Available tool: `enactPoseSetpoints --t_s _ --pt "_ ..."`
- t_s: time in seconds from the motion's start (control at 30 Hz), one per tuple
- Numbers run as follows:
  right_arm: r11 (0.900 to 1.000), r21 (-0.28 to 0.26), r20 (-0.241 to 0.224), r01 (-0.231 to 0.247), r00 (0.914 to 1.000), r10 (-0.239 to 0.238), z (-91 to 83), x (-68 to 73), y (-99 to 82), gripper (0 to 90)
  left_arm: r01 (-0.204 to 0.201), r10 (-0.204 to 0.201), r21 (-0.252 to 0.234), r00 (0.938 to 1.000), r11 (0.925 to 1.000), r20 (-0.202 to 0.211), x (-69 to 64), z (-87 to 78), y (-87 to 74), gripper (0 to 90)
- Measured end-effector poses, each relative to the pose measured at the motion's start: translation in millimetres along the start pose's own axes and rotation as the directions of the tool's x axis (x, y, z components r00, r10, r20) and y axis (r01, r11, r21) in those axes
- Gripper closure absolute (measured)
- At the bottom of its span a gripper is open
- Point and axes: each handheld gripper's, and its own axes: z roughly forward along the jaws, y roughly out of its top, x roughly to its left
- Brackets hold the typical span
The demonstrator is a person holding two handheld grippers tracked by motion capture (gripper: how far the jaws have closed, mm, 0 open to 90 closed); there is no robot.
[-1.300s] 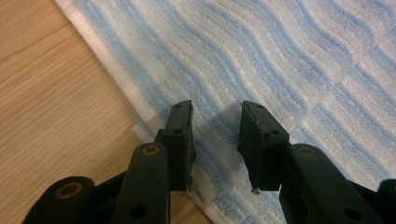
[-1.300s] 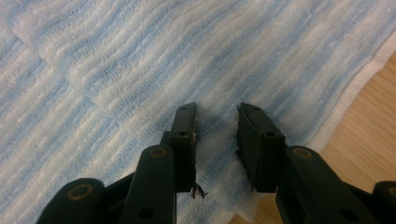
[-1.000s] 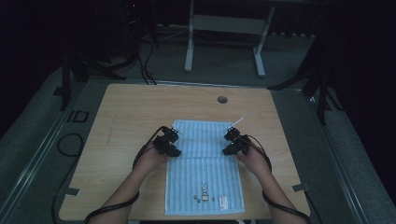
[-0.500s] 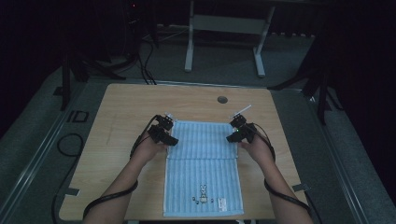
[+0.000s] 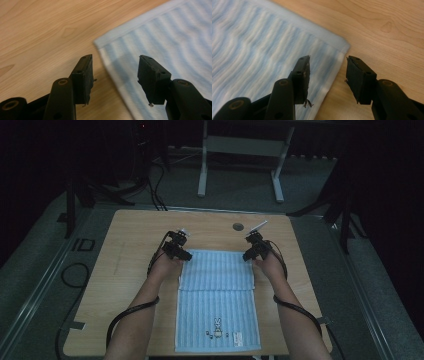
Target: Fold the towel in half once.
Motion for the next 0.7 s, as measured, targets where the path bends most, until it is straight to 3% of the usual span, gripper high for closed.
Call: enactPoseSetpoints --t_s 0.07,0.23,0.37,0.4,0.43,0.53,0.6,0.7 --pt "0.9997 -0.008 -0.006 -0.025 0.9997 0.025 5.0 -3.6 0.9 53.5 0.011 -0.011 -0.002 0.9999 0.9999 -0.008 3.1 3.6 -0.9 46.1" --pt "0.9998 0.0 0.006 -0.02 0.9998 0.02 18.0 -4.9 -0.8 56.2 0.022 -0.022 0.008 0.9998 0.9997 -0.001 6.9 13.2 -3.3 46.4" --pt "0.9999 -0.005 0.006 -0.015 0.9999 0.015 18.4 -3.5 0.1 60.1 0.032 -0.032 -0.012 0.9994 0.9994 0.011 5.4 15.8 -1.0 46.7" --pt "0.9999 -0.002 0.006 -0.013 0.9999 0.013 18.3 -2.8 0.5 63.7 0.002 -0.002 -0.017 1.0 0.9999 0.0 1.7 18.0 0.8 46.7" --pt "0.9999 0.001 0.009 0.015 0.9998 -0.015 18.4 1.3 1.3 71.6 0.001 -0.001 -0.02 1.0 0.9998 -0.001 -0.2 18.7 1.6 47.6" --pt "0.9987 0.002 0.001 0.051 0.9987 -0.051 18.4 5.7 1.7 81.4 -0.036 0.037 -0.032 0.9993 0.9988 0.009 -9.0 20.8 4.5 62.1" --pt "0.9976 0.008 0.009 0.069 0.9976 -0.069 18.5 8.6 2.3 85.5 -0.046 0.047 -0.027 0.998 0.9986 0.041 -13.5 21.8 6.7 81.5" --pt "0.9969 0.01 0.027 0.078 0.9966 -0.078 17.2 10.8 3.0 87.8 -0.032 0.033 -0.025 0.9968 0.9992 0.072 -16.4 20.0 9.9 87.1"
